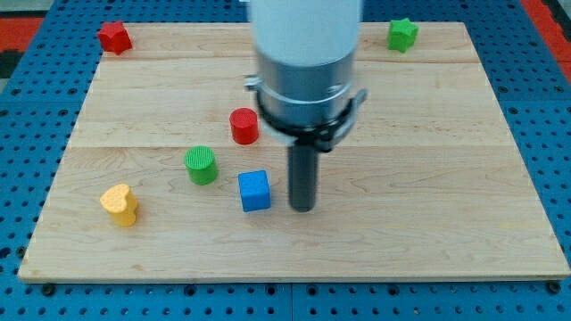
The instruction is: Place the cube to the bottom left corner of the board
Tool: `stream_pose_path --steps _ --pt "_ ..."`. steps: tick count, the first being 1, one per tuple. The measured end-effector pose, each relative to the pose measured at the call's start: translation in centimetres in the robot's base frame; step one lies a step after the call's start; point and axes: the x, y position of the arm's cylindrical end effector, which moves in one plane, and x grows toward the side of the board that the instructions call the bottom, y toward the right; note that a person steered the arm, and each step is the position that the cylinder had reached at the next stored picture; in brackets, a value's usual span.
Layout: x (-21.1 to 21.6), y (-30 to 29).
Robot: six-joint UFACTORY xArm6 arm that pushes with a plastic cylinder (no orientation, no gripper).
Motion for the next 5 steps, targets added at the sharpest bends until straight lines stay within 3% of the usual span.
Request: stream_pose_path --steps 1,2,3,4,5 --pt "-3.3 -3.1" --pt "-1.6 -12.1" --pt "-0.3 -14.8" --pt "-0.6 -9.3" --pt "0.9 -8.4"
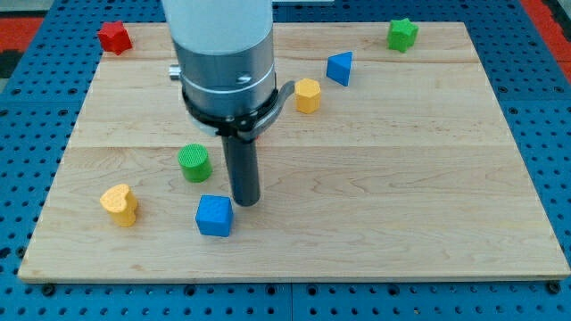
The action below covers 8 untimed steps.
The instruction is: Place the cube to the bottom left corner of the board
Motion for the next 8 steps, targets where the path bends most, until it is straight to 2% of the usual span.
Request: stream_pose_path --steps 2,3,4,6,7,8 --pt "2.4 -3.1" --pt "4.3 -1.3" --pt "4.9 -6.2" --pt "2.0 -5.8" --pt "3.1 -12.1" --pt "3.8 -14.2"
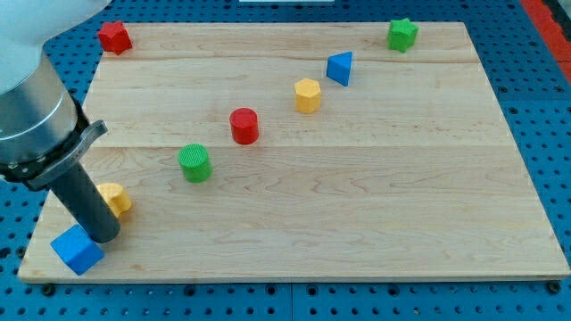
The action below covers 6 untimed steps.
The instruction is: Place the cube to the bottom left corner of the board
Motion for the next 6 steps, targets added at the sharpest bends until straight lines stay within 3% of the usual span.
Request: stream_pose_path --steps 1,2,5,6 --pt "1.6 6.4" --pt "4.8 4.8" --pt "2.9 -2.1" --pt "2.2 3.7"
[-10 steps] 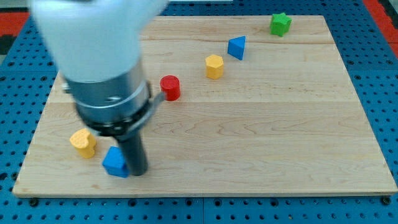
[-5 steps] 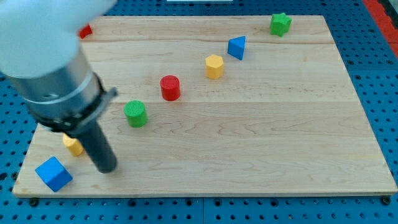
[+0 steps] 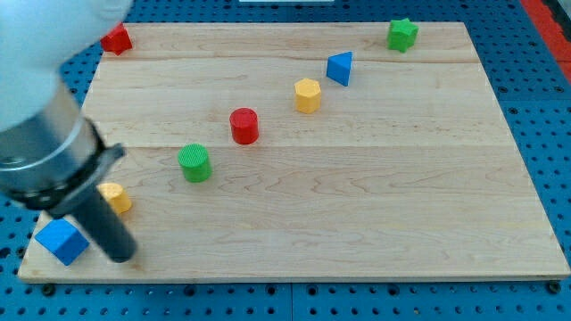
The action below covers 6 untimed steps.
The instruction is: Place the cube to the bottom left corner of the board
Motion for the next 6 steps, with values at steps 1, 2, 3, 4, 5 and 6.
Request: stream_pose_path --steps 1,2,3,4,5,6 --pt "-0.3 8.1" --pt "0.6 13.5" --pt "-1.0 19.3" --pt "-3.4 27.1" --pt "-6.0 32.1" --pt "-6.8 32.8"
